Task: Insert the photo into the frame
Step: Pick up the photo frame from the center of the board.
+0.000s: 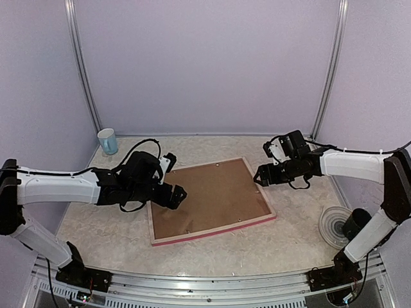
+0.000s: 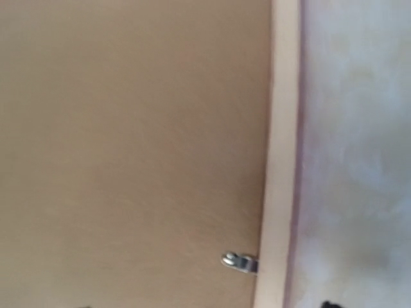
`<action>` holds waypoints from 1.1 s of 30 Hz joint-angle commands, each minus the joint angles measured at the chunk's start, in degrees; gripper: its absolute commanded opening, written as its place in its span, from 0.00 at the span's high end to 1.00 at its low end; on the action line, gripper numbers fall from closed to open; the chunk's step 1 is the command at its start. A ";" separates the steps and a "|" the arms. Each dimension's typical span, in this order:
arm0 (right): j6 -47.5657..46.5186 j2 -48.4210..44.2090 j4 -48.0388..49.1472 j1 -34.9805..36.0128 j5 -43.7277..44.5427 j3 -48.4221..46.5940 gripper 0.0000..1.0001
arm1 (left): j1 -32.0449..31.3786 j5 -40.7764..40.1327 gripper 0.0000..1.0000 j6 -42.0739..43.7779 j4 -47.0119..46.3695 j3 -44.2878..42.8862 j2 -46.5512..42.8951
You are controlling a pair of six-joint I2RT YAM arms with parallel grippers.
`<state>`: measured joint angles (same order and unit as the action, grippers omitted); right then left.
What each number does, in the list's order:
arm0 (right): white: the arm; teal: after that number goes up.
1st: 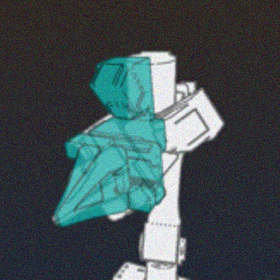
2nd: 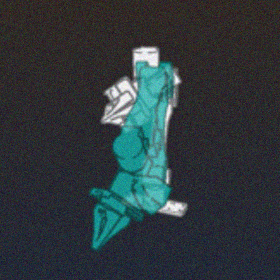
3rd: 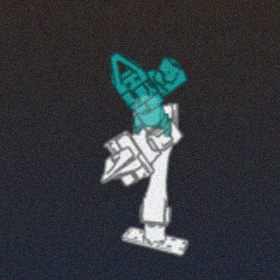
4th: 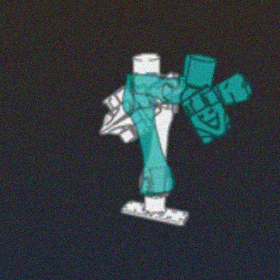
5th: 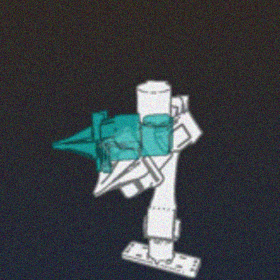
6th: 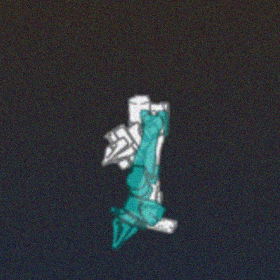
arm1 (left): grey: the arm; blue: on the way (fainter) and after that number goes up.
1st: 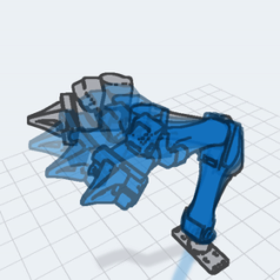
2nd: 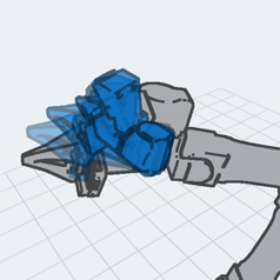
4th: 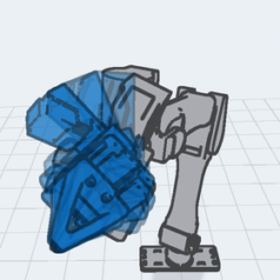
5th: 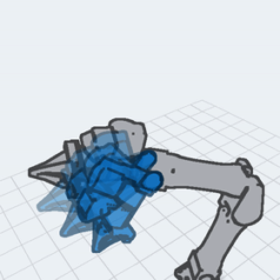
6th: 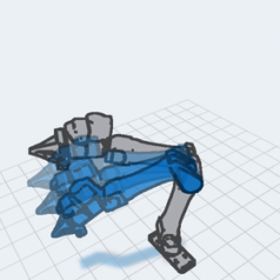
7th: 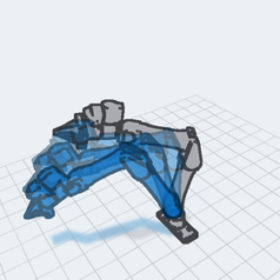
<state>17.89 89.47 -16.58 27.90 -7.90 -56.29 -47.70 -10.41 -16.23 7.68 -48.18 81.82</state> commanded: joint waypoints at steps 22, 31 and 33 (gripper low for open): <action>-4.66 -16.59 -7.59 -0.65 -1.01 3.26 0.01 | -14.26 12.58 0.24 29.35 11.66 -24.85 29.62; -6.12 -16.42 -8.01 -0.74 -1.95 2.99 0.01 | -14.76 14.91 0.43 30.15 14.25 -25.92 33.06; -6.41 -16.54 -7.89 -0.74 -1.91 2.84 0.01 | -14.74 15.02 0.50 30.29 14.81 -26.52 33.71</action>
<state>12.73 74.13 -23.81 27.59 -9.43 -53.67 -62.11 2.24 13.39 20.08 -73.01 113.54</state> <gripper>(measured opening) 0.992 0.557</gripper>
